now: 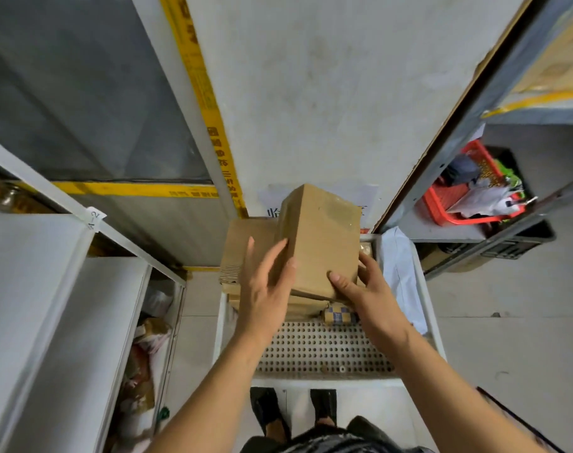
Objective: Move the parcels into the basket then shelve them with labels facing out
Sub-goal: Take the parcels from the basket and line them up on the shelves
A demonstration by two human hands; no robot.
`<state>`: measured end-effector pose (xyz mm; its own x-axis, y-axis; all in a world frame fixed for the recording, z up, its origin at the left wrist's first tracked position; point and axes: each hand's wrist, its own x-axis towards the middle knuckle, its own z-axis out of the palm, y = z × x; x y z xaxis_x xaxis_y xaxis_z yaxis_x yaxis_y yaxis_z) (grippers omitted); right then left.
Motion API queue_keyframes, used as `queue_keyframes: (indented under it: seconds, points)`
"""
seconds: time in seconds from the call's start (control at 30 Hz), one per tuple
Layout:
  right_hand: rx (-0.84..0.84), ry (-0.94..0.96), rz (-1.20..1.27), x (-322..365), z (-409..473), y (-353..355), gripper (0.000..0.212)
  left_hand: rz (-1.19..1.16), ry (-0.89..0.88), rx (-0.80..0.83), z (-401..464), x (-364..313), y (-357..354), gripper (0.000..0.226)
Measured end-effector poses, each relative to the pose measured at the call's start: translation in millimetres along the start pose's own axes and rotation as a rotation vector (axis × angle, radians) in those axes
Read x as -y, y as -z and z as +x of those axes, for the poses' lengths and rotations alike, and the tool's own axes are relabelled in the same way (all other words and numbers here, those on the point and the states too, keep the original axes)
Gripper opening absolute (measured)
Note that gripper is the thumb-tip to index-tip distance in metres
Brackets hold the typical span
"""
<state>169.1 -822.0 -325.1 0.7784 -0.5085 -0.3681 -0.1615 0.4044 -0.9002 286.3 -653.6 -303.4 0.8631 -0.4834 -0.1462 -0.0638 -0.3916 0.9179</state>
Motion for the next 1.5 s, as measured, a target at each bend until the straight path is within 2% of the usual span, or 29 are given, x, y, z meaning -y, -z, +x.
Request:
queue_keyframes:
  seconds: [0.07,0.13,0.3,0.43,0.57,0.77,0.8,0.87,0.93,0.97,1.03,1.1,1.2,1.3,1.37,1.43,1.5]
  points:
    - [0.029,0.015,-0.007,2.4,-8.4,-6.9,0.059,-0.112,0.038,0.062,-2.8,-2.9,12.6,0.055]
    - [0.052,0.019,-0.05,7.2,-16.8,-13.0,0.058,-0.175,0.066,0.056,-7.0,-5.9,21.0,0.067]
    - [-0.061,0.158,-0.403,37.7,-37.4,-38.3,0.075,-0.024,-0.001,-0.194,-30.6,-19.5,23.4,0.096]
    - [0.193,0.054,-0.124,52.4,-42.2,-64.1,0.056,0.274,-0.2,-0.237,-37.2,-23.5,16.6,0.114]
    - [0.278,0.026,0.06,59.9,-37.7,-81.6,0.046,0.353,-0.312,-0.192,-34.8,-27.3,17.4,0.107]
    - [0.223,0.033,0.069,64.0,-14.5,-78.2,0.031,0.246,-0.466,-0.077,-40.7,-40.9,20.0,0.078]
    - [0.197,0.034,0.065,63.9,-10.1,-74.9,0.037,0.205,-0.46,-0.041,-42.0,-42.2,20.9,0.077]
    - [0.141,0.002,0.042,63.0,-3.7,-68.9,0.066,0.11,-0.407,0.012,-41.4,-44.9,25.3,0.076]
    - [0.139,-0.044,0.018,58.6,0.9,-60.4,0.092,0.053,-0.339,-0.03,-35.6,-46.1,34.7,0.073]
    - [0.166,-0.055,0.026,56.9,2.0,-56.3,0.091,0.068,-0.301,-0.093,-30.8,-46.0,41.1,0.071]
    - [0.243,-0.053,0.031,55.8,3.8,-49.0,0.075,0.145,-0.196,-0.189,-20.3,-43.4,55.6,0.07]
    - [0.324,-0.046,0.039,58.3,3.9,-44.6,0.062,0.144,-0.051,-0.097,-10.6,-35.8,68.5,0.081]
    - [0.441,-0.076,0.063,60.1,5.8,-43.3,0.057,-0.237,0.165,0.117,-3.4,-22.0,80.6,0.101]
    - [0.491,-0.11,0.009,64.0,13.3,-45.1,0.058,-0.489,0.268,0.161,-3.3,-13.1,89.1,0.092]
    - [0.543,-0.131,-0.04,65.9,18.2,-46.7,0.069,-0.54,0.295,0.179,-7.1,-11.0,91.3,0.083]
    - [0.531,-0.102,-0.169,69.0,23.3,-51.5,0.095,-0.525,0.283,0.109,-10.0,-9.3,96.9,0.085]
    - [0.392,0.099,-0.491,77.2,23.6,-60.4,0.115,-0.353,0.223,0.01,-12.6,-13.8,109.5,0.099]
